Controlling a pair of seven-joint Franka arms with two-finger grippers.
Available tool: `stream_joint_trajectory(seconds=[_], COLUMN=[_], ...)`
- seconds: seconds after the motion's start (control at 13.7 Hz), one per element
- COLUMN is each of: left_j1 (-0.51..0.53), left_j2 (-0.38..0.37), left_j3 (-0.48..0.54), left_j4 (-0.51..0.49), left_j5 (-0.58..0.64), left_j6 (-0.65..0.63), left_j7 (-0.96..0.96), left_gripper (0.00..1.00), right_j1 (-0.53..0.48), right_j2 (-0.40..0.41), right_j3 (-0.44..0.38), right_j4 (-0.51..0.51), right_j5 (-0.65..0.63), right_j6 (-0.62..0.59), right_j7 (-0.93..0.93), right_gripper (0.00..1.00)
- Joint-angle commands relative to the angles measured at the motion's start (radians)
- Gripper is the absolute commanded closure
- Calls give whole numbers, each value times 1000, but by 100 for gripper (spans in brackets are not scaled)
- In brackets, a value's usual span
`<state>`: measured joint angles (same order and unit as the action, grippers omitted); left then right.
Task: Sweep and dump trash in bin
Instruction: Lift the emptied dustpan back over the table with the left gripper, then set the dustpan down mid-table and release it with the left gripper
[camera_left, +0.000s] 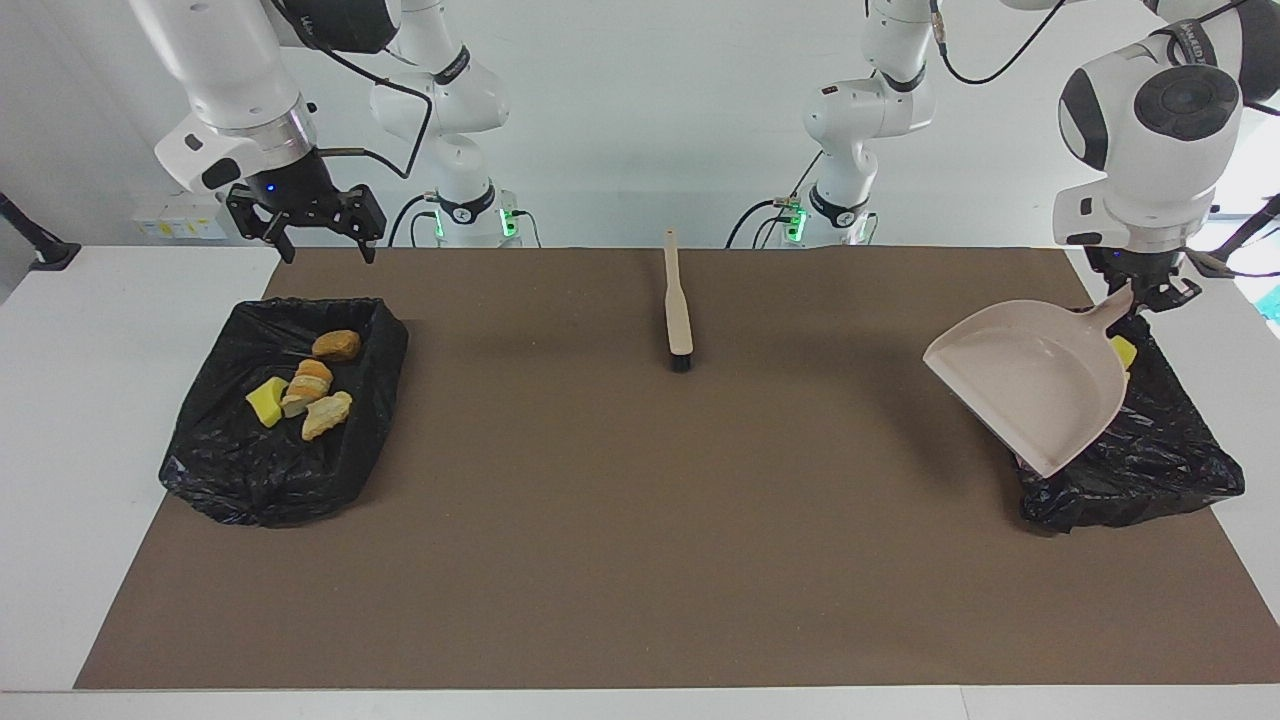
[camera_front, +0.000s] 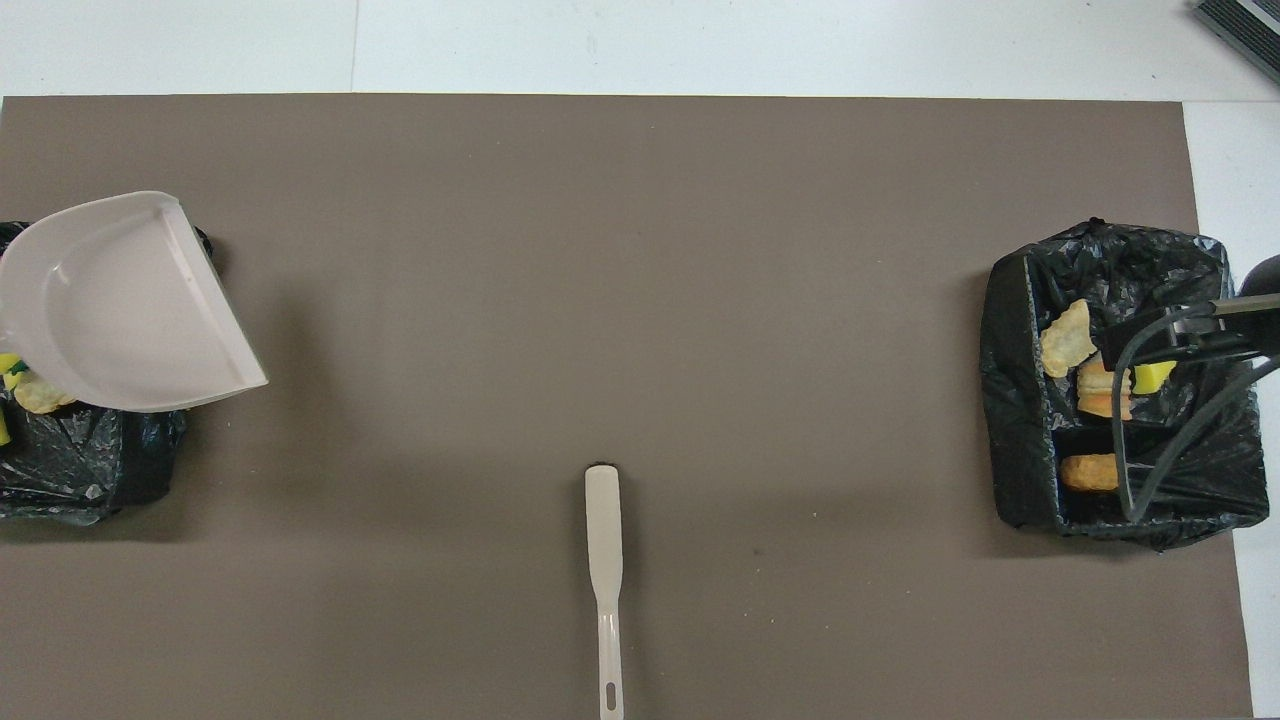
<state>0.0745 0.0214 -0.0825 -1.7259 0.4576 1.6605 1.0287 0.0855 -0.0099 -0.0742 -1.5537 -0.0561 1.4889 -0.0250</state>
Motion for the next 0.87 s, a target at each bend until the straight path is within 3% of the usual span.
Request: stream_joint_trajectory(seconds=[0.0, 0.22, 0.51, 0.66, 0.8], left_j1=[-114, -228, -330, -419, -472], left_j2=[-21, -1, 9, 104, 152], left_j3=[13, 12, 10, 10, 10], left_j4=[-50, -87, -100, -93, -87], left_j5=[-81, -146, -243, -243, -266], left_j6=[-21, 33, 102, 191, 280], left_j7=[-268, -629, -901, -1075, -1234], left_gripper=[100, 100, 100, 100, 100], right_j1=[-7, -1, 5, 5, 5], right_j2=[-21, -19, -27, -33, -32], right_j3=[5, 7, 8, 7, 7], right_j4=[-25, -26, -46, -57, -55], right_j5=[18, 18, 73, 73, 73], right_j6=[8, 28, 73, 73, 73], right_j7=[16, 7, 51, 66, 66], right_gripper=[0, 0, 0, 0, 0])
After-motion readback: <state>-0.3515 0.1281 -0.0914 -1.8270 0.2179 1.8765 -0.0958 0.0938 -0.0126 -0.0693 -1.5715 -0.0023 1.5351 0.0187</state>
